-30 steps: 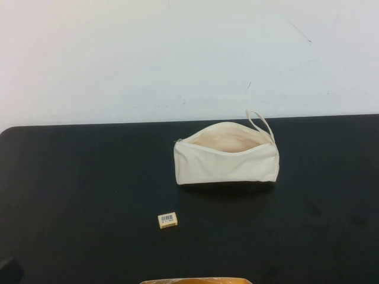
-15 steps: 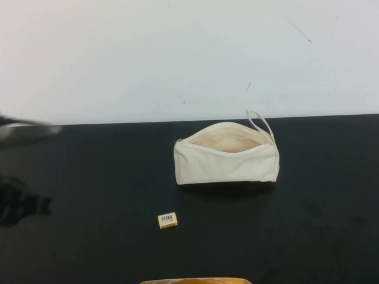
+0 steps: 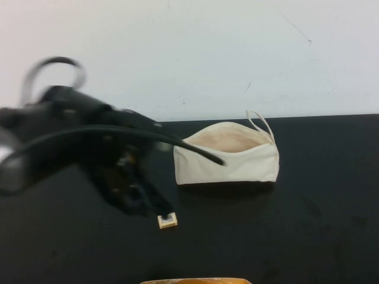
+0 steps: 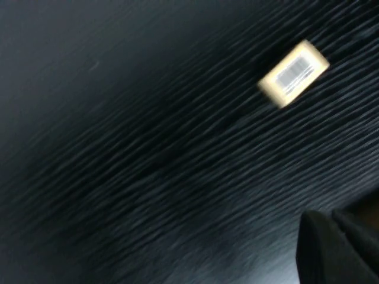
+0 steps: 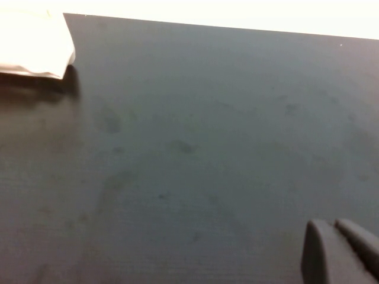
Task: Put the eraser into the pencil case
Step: Pick up the eraser from the table
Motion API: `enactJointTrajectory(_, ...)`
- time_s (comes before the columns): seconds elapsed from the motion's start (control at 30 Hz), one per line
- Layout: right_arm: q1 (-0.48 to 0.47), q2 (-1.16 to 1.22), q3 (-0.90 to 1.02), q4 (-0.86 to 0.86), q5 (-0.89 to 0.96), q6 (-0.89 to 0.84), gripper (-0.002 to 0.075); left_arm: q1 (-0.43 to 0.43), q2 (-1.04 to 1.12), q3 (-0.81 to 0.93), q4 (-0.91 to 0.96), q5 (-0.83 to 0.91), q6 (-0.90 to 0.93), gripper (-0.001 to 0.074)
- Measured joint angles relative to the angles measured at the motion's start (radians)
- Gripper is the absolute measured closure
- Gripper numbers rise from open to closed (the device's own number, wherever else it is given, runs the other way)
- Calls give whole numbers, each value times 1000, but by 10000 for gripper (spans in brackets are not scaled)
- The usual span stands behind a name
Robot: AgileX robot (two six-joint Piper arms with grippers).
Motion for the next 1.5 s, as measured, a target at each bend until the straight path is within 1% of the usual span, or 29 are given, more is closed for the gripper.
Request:
enactJointTrajectory(0.1,0,0,0,0,0,0,727,-48,87,-56,12,24,-29,727)
enactJointTrajectory(0.17,0,0,0,0,0,0,727,-66,151,-94,12,55,-47,693)
enactJointTrajectory(0.2,0,0,0,0,0,0,727,-71,181,-113,10,71,-59,657)
enactJointTrajectory(0.23,0,0,0,0,0,0,727,-72,211,-132,4,87,-74,606)
enactJointTrajectory(0.27,0,0,0,0,0,0,727,-72,234,-147,-5,99,-88,539)
enactJointTrajectory(0.33,0,0,0,0,0,0,727,-72,284,-183,-12,124,-146,376)
enactJointTrajectory(0.4,0,0,0,0,0,0,727,-72,320,-206,-12,128,-222,237)
enactJointTrajectory(0.43,0,0,0,0,0,0,727,-72,335,-211,-12,126,-260,180)
enactJointTrajectory(0.5,0,0,0,0,0,0,727,-64,358,-216,-23,108,-316,121)
enactJointTrajectory(0.53,0,0,0,0,0,0,727,-56,367,-216,-35,96,-343,108)
enactJointTrajectory(0.63,0,0,0,0,0,0,727,-28,386,-216,-84,47,-387,115)
enactJointTrajectory(0.77,0,0,0,0,0,0,727,1,399,-216,-128,-15,-407,181)
enactJointTrajectory(0.93,0,0,0,0,0,0,727,4,418,-216,-132,-48,-412,265)
enactJointTrajectory(1.17,0,0,0,0,0,0,727,4,445,-225,-130,-46,-411,318)
enactJointTrajectory(1.3,0,0,0,0,0,0,727,4,445,-225,-128,-29,-368,438)
enactJointTrajectory(1.5,0,0,0,0,0,0,727,4,421,-225,-129,16,-266,440)
